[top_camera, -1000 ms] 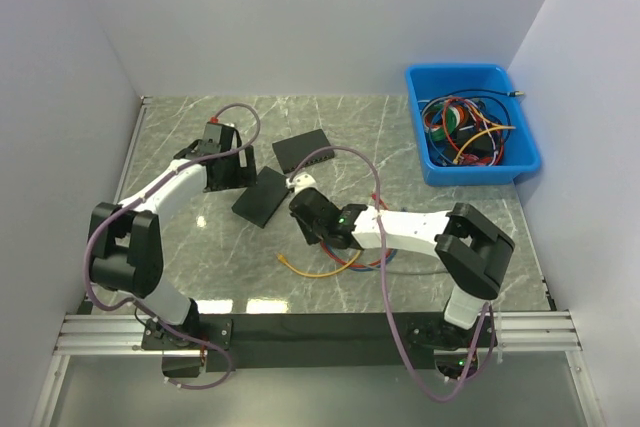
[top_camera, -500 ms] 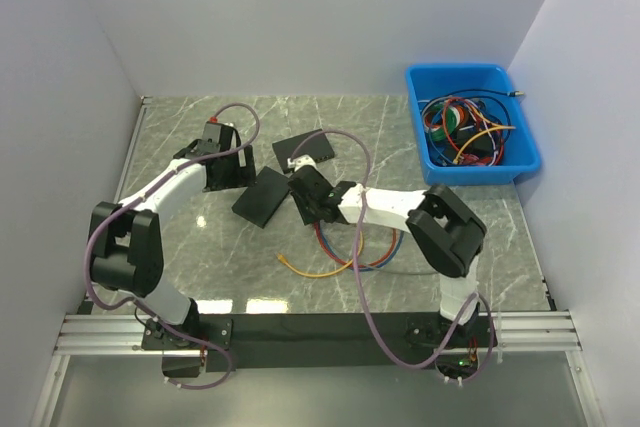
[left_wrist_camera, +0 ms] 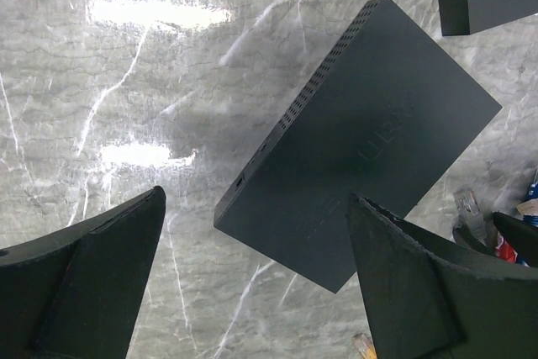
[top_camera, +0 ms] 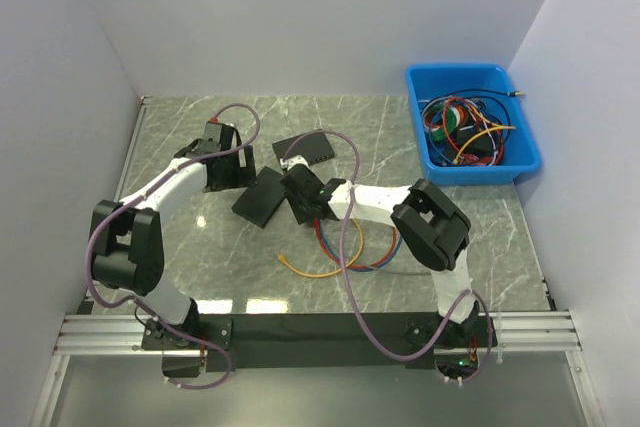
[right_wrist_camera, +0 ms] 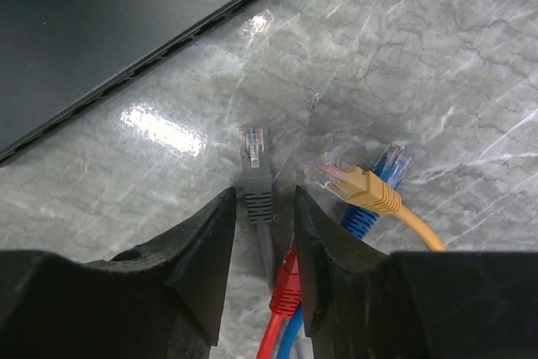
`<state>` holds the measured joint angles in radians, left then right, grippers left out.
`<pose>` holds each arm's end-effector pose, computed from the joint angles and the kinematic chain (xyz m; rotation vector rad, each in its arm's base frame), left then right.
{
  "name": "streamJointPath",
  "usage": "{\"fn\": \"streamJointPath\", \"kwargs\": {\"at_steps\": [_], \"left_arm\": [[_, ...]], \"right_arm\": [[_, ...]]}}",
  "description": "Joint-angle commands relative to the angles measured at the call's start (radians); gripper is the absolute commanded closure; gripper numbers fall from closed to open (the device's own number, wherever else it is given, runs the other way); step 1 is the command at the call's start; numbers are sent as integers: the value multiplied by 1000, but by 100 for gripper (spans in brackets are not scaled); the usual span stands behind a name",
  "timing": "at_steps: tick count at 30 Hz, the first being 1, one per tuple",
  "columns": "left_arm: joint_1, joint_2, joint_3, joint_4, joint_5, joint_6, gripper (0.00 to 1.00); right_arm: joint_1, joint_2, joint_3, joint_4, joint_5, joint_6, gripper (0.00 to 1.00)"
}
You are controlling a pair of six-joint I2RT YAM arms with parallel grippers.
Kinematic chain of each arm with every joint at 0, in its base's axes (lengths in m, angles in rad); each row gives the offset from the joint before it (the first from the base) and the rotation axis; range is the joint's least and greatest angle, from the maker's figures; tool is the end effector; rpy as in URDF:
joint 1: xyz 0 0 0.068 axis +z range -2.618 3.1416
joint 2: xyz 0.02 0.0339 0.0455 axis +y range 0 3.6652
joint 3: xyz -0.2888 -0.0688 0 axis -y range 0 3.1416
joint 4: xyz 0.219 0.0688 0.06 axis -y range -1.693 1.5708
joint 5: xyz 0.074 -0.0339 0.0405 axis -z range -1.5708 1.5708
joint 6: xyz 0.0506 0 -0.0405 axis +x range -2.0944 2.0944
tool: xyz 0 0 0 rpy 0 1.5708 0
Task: Insert the plug into the switch port
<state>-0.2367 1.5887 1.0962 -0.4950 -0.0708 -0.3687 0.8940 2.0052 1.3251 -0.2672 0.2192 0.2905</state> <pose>0.3071 -0.0704 0.2477 -0.1961 2.5534 -0.1426 0.2726 0.3218 0.1842 -0.6577 2.4111 0.2213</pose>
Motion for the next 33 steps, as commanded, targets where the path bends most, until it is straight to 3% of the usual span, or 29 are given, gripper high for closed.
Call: {"fn": "streamJointPath", "kwargs": {"at_steps": [1,2,6,9,17,20,33], "left_arm": [[2,13,40,0,16,-4,5],[2,14,41,-2,16,-3,5],[2,10,39,-4,17,-4,6],[2,-7,34,2,22,-6,6],[2,-32,33,7,28,-9,6],[2,-42,27,12,26,-10,6],[2,-7,30,12,42,-15,7]], "right_arm": [[5,24,26,-23,-3,-5,59],[5,27,25,-20,-7,-5,61],[5,17,-6,-4,-20,-4,88],[6,-38,-52,42,-44,-10,100],[75,-367,-374,425,-311,-106,100],[117,-448,-434,491,-388,-149,100],[143,-427,-420,484,-446,-197,100]]}}
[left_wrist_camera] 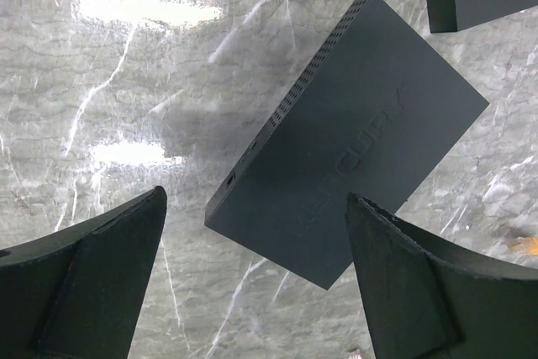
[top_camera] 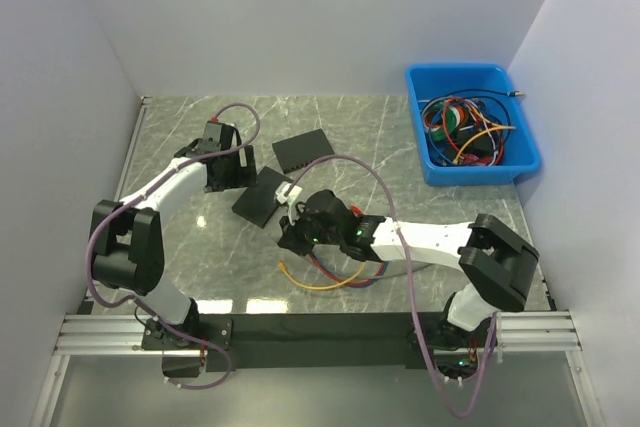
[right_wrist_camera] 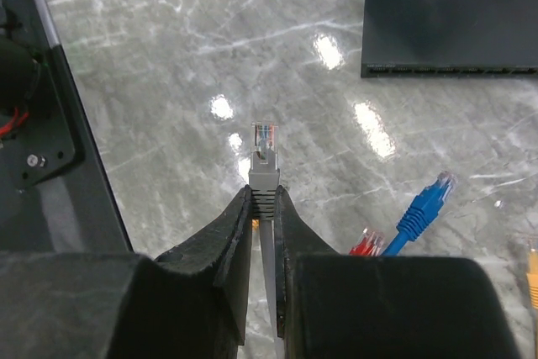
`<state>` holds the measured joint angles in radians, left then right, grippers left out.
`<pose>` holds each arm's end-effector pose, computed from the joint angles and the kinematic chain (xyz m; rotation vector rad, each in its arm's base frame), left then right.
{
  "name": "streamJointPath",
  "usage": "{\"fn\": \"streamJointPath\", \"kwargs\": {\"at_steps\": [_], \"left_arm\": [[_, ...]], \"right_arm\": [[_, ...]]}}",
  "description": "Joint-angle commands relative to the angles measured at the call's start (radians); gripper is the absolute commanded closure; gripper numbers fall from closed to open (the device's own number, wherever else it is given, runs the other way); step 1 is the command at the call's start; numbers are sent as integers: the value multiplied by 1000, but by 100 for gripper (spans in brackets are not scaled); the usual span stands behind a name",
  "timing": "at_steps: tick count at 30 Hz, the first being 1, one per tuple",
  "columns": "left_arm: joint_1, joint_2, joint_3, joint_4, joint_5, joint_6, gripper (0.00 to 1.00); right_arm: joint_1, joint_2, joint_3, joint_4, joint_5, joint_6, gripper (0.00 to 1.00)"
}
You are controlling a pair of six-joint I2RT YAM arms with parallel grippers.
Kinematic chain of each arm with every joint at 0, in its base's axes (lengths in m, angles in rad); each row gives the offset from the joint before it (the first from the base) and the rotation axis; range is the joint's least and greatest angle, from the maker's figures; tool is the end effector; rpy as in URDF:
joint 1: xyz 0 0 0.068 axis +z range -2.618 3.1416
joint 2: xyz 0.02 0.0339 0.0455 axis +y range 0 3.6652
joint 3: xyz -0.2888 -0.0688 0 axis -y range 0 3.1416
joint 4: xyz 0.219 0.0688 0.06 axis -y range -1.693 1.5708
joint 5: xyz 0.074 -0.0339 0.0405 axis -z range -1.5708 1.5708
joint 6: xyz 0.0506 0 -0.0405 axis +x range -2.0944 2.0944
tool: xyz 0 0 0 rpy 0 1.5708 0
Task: Insert the plug into the switch port
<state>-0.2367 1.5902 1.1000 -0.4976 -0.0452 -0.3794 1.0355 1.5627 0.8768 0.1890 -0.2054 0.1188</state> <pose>0.3074 -0.0718 0.2481 -0.2004 2.5593 -0.1782 0.1614 0.2923 0.2511 -1.0867 1.8996 0.8982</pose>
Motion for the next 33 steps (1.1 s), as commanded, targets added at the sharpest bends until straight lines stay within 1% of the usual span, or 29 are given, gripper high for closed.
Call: {"fn": "streamJointPath", "kwargs": {"at_steps": [1,3,4,5,9,11,15,20,22,24,26,30,33], "left_arm": [[2,-7,26,14,18,-4,7],[2,-3,26,14,18,-3,7],[2,1,26,14,18,-3,6],[2,8,26,13,16,-3,6],[2,33,32,5,-10,-7,6],[2,45,35,7,7,-9,7],[4,63,46,10,19,-19,7],[5,132,132,-33,27,-29,7],[8,152,167,-30,51,-20,14],[17,172,158,-12,91,-15,18],[28,174,137,5,129,-16,18],[31,165,129,10,131,-24,18],[36,160,127,11,151,-33,20]], "right_arm": [[1,17,31,27,-3,-22,100],[3,40,43,4,62,-10,100],[3,54,69,-14,146,-7,100],[1,71,86,-54,185,-2,100],[5,199,185,-149,262,12,100],[3,247,231,-181,302,16,100],[0,281,269,-209,354,31,100],[-15,312,294,-214,359,45,100],[-20,332,327,-223,354,47,100],[-22,359,346,-233,351,47,100],[-23,378,363,-241,353,48,100],[-22,402,398,-253,362,50,100],[-23,422,419,-269,365,47,100]]}}
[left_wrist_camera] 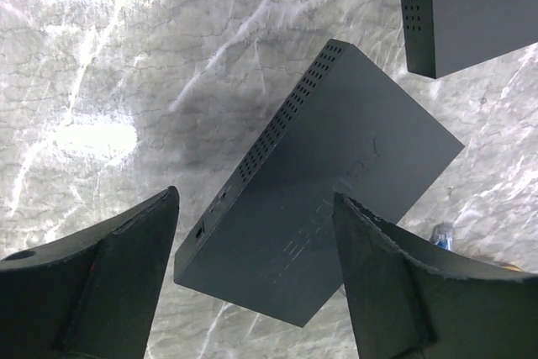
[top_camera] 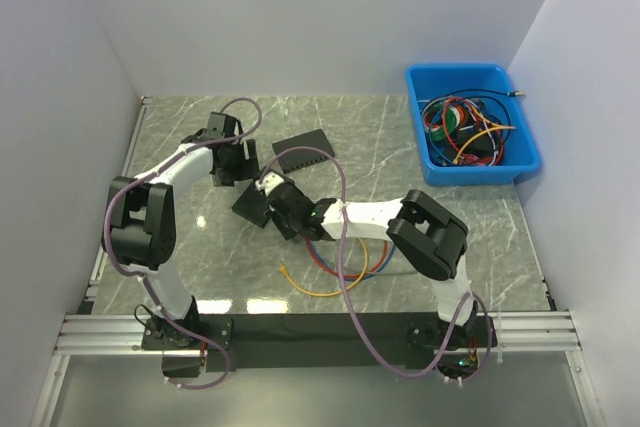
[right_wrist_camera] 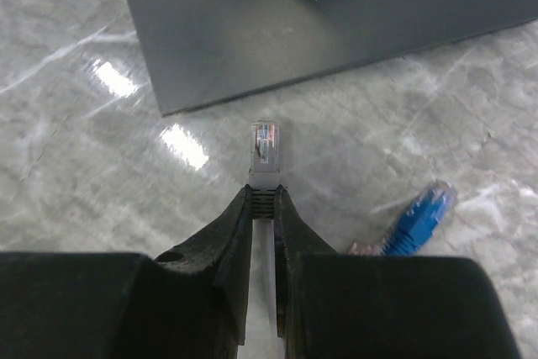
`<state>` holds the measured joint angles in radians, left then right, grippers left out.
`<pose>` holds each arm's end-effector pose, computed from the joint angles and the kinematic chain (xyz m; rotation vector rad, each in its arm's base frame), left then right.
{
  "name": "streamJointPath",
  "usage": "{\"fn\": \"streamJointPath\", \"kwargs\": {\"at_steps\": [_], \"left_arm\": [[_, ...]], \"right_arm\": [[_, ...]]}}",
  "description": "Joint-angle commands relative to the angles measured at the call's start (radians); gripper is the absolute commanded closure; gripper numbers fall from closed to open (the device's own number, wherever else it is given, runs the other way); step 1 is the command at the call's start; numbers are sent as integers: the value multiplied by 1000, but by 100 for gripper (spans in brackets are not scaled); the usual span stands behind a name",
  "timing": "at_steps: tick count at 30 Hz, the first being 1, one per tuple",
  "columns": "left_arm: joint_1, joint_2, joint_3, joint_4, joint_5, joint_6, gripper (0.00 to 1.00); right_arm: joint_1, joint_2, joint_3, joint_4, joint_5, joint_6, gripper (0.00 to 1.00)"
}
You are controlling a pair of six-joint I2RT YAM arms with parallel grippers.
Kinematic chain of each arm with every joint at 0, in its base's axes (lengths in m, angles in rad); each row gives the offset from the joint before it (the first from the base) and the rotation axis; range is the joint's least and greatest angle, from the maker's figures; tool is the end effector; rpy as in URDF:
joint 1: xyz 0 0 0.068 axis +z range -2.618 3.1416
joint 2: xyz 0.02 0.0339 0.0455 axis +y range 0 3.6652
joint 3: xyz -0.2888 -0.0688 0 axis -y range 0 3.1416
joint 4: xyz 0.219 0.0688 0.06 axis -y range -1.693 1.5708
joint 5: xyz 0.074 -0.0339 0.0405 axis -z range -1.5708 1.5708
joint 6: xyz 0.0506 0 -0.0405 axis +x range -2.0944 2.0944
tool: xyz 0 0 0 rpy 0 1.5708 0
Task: Insert the plug into the switch port
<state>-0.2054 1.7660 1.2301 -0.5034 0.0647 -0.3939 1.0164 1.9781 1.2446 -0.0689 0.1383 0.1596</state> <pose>0.3499 -0.0762 0.2293 -0.2251 2.6277 -0.2934 0.2289 0.3564 0.1874 -0.9357 2.2106 0.3998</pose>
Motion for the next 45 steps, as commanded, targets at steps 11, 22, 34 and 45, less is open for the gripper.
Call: {"fn": "streamJointPath", "kwargs": {"at_steps": [11,22,34,45], "left_arm": [[20,19,-1,5,7,-59,33],[34,65,16,-33,-26,-71,34],[32,115,29,-73,-58,-76,33],[32,119,34,-87,-62,-80,33]], "right_arm": [[-10,56,93,-35,35,11,100],[-10,54,113,-43,11,14,100],[10,53,127,-45,6,29,100],[33,48,141,-52,18,29,100]]}}
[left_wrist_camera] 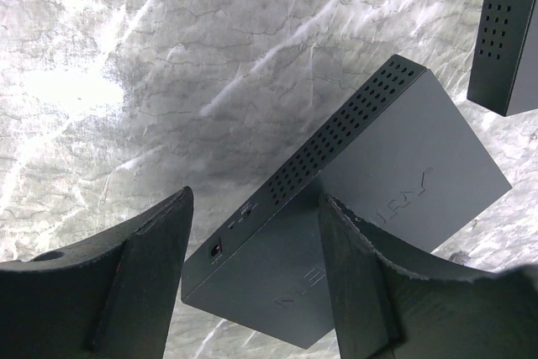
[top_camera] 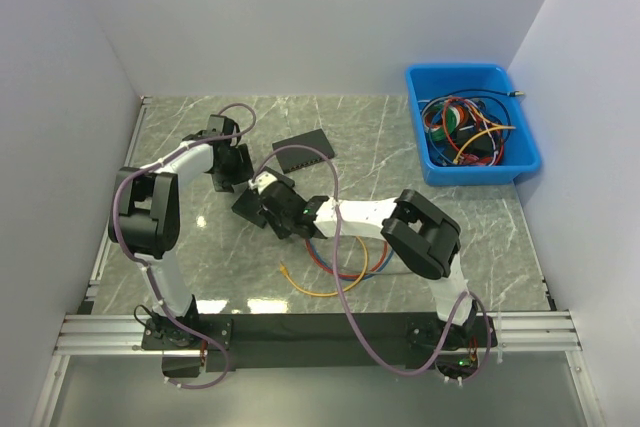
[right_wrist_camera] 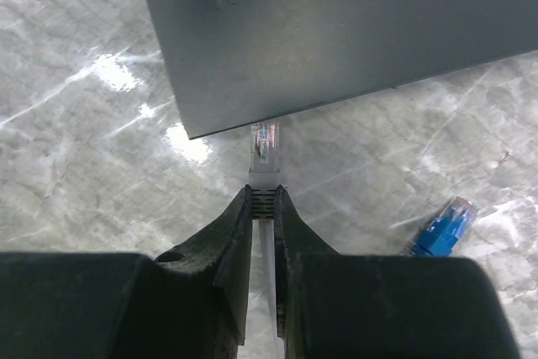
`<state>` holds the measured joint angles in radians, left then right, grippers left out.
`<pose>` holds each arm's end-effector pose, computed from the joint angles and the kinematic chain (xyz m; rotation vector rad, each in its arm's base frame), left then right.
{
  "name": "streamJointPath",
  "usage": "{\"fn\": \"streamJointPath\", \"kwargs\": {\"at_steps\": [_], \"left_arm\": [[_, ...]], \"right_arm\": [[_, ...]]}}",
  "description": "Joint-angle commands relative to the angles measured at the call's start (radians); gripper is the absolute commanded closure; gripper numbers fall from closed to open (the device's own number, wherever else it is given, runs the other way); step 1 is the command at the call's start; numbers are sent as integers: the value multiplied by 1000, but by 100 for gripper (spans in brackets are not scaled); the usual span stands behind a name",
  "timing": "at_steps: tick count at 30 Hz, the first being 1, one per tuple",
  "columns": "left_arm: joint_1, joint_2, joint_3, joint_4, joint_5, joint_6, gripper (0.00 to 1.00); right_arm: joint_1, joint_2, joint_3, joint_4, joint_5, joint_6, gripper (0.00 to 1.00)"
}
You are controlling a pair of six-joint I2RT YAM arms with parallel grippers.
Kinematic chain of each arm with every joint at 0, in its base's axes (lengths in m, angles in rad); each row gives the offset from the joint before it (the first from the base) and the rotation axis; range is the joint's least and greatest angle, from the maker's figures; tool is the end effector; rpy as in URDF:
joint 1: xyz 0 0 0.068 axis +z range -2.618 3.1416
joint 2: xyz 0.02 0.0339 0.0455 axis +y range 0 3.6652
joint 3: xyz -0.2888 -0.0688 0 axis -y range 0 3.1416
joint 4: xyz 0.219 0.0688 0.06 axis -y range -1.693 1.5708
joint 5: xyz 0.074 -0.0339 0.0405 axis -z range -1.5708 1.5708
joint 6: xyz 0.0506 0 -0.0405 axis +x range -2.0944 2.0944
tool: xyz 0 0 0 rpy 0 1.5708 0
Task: Insert the plug into the switch port
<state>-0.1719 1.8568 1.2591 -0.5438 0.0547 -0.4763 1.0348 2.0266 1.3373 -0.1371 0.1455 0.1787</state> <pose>0.3622 -0.0657 0.2037 -0.3993 2.7108 -0.2613 0.2302 0.3731 0.1886 -0.9428 2.2323 0.3942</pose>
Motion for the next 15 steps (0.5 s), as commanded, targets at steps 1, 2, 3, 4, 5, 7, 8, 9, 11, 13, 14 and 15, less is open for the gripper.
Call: {"fn": "streamJointPath", "kwargs": {"at_steps": [1,2,3,4,5,7,8,9,11,13,14,15], "left_arm": [[-1,28,5,-45,-52,4,33],[-1,28,6,-45,-52,2,33],[-1,28,6,-45,-52,4,33],[-1,28,6,-45,-52,4,33],[-1,28,8,-48,-52,2,33],[-1,30,10,-48,-52,4,33],[-1,30,10,-48,-52,5,33],[-1,31,10,-48,-53,4,33],[-1,31,11,-51,-52,8,33],[-1,30,11,-51,-52,8,33],[-3,30,11,-51,-52,10,33],[-5,28,11,-53,-81,11,33]], "right_arm": [[18,3,49,16,11,10,100],[21,3,54,13,11,10,100],[22,6,57,13,12,10,100],[25,12,62,13,12,10,100],[28,15,69,10,12,10,100],[28,24,79,4,16,7,100],[31,26,85,1,19,7,100],[31,26,88,-1,25,5,100],[31,29,94,-2,32,4,100],[33,27,99,-7,45,1,100],[33,26,103,-9,48,-1,100],[31,26,105,-13,55,-2,100]]}}
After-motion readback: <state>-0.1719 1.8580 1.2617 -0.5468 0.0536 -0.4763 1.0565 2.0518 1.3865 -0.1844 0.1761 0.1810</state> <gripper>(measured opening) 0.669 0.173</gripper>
